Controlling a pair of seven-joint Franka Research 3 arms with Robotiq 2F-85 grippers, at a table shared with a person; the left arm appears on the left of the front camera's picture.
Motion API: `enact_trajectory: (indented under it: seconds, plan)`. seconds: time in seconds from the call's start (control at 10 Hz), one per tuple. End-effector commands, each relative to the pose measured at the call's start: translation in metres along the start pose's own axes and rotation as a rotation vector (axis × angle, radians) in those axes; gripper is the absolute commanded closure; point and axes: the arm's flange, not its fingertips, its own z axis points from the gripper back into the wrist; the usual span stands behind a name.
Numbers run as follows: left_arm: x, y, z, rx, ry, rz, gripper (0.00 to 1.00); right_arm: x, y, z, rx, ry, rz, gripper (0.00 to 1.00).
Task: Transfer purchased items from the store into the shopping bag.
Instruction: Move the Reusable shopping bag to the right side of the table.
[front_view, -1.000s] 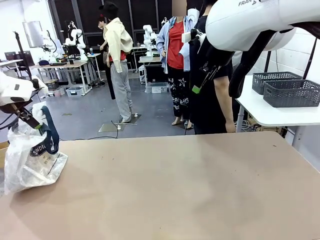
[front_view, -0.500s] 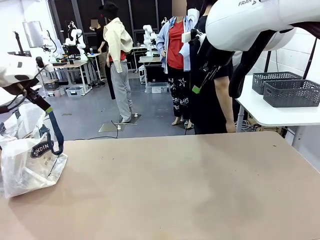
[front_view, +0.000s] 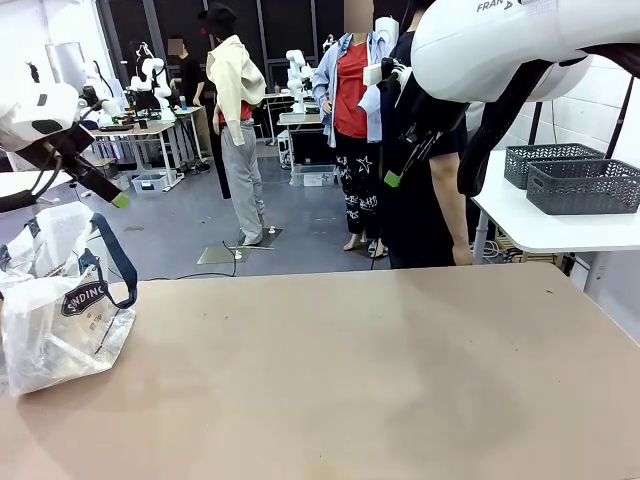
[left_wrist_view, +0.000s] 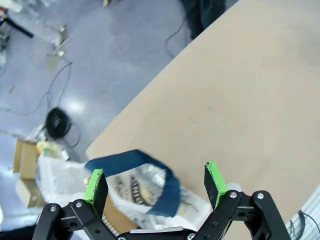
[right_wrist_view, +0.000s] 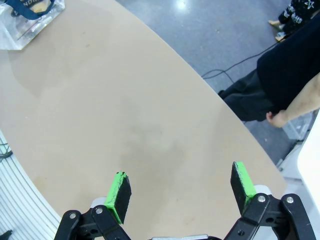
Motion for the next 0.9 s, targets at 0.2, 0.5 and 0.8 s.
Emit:
enact_trajectory:
  seconds: [0.2,0.5,0.8]
  plan:
    - [-0.004,0.002,0.003,-0.205,0.001,-0.118,0.0,-0.004,0.002,0.0,-0.006,0.012,-0.012,0.0]
    - [-0.002,-0.013,0.0,-0.196,0.015,-0.109,0.0,-0.004,0.002,0.0,-0.006,0.012,-0.012,0.0]
    - [-0.002,-0.013,0.0,-0.196,0.015,-0.109,0.0,-0.004,0.002,0.0,-0.006,0.012,-0.012,0.0]
